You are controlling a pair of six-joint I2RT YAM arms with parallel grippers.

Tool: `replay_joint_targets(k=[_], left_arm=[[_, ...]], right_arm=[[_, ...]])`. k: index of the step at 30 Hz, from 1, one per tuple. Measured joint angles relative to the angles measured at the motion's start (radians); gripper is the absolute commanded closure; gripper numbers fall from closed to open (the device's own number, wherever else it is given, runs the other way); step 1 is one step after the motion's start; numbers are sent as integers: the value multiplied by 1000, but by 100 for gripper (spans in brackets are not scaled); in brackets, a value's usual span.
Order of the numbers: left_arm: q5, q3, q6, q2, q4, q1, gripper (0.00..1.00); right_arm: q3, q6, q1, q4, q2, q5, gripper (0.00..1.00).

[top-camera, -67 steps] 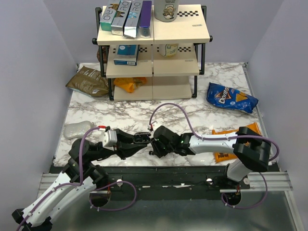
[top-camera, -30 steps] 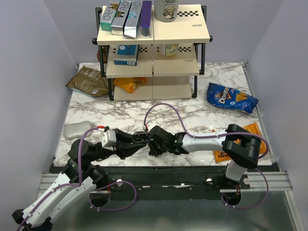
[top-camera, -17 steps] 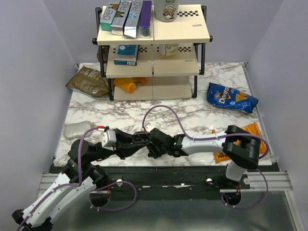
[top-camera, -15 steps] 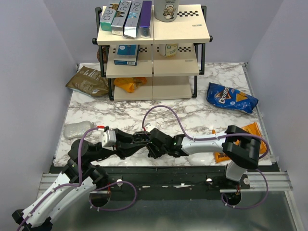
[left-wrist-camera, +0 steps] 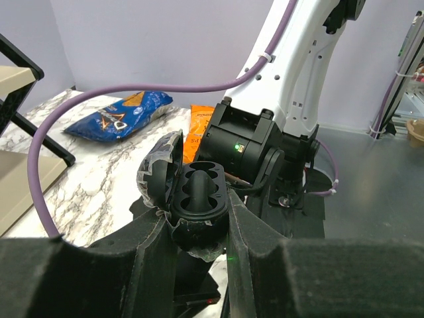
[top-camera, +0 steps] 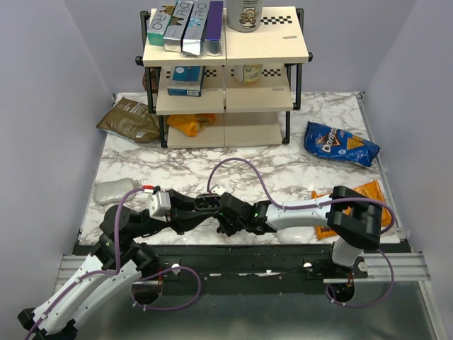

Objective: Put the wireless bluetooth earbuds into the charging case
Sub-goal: Pick up the earbud from the center of the board, then place the earbud in the charging case.

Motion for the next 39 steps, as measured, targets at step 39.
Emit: replay_joint_targets(k=[39], left_arm=[[-19, 6, 19, 88, 35, 0, 100]], right_arm=[[-45, -10, -159, -199, -514, 231, 100]])
